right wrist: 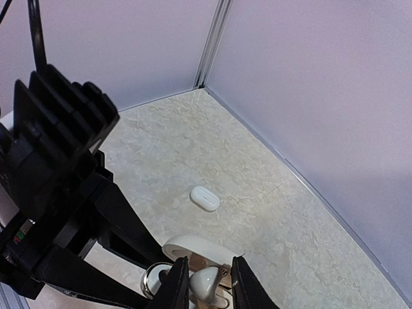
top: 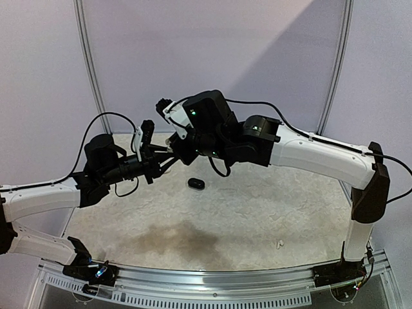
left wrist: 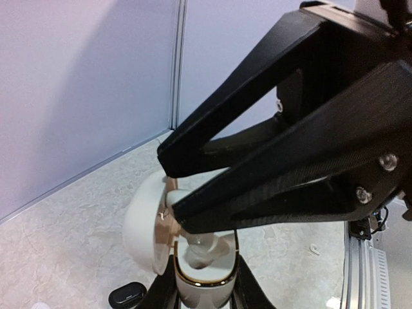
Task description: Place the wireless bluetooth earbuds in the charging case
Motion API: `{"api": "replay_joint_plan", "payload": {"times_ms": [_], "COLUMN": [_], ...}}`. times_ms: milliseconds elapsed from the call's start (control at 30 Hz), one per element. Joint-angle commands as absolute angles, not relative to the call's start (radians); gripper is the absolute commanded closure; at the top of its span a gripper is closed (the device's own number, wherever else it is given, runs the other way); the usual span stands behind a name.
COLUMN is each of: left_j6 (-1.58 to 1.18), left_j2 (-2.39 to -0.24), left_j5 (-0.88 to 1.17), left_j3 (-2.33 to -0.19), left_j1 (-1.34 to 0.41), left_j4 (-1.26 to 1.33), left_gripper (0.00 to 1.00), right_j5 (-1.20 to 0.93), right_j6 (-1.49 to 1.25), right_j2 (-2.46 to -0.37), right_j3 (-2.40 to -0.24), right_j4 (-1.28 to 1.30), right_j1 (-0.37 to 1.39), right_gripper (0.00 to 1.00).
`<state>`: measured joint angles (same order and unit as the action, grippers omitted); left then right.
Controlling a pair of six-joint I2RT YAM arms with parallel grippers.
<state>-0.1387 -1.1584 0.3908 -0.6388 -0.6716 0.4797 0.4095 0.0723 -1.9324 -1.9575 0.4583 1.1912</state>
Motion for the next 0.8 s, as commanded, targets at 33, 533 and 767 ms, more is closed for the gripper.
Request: {"api": "replay_joint_plan", "payload": {"times_ms": [33, 533, 767], "left_j6": [-0.13, -0.131, -0.15], "left_j2": [-1.161, -1.163, -1.158], "left_j5": [0.385, 0.398, 0.427], "left_j3": [-0.672, -0.672, -0.665], "left_j1": [-0.667, -0.664, -0.662], "left_j4": [0.501, 0.509, 0.53], "left_gripper": [1.0, 1.0, 1.0], "right_j5": [0.44, 0.428, 0.383], "right_j6": [0.084, 0.087, 0.085], "right_j2": [-1.948, -1.912, -1.88], "right_j3": [-1.977, -1.935, -1.885], "right_j4": [0.515, 0.491, 0.472], "right_j1": [1.199, 1.198, 1.184], "right_gripper": [0.78, 0.87, 0.92]}}
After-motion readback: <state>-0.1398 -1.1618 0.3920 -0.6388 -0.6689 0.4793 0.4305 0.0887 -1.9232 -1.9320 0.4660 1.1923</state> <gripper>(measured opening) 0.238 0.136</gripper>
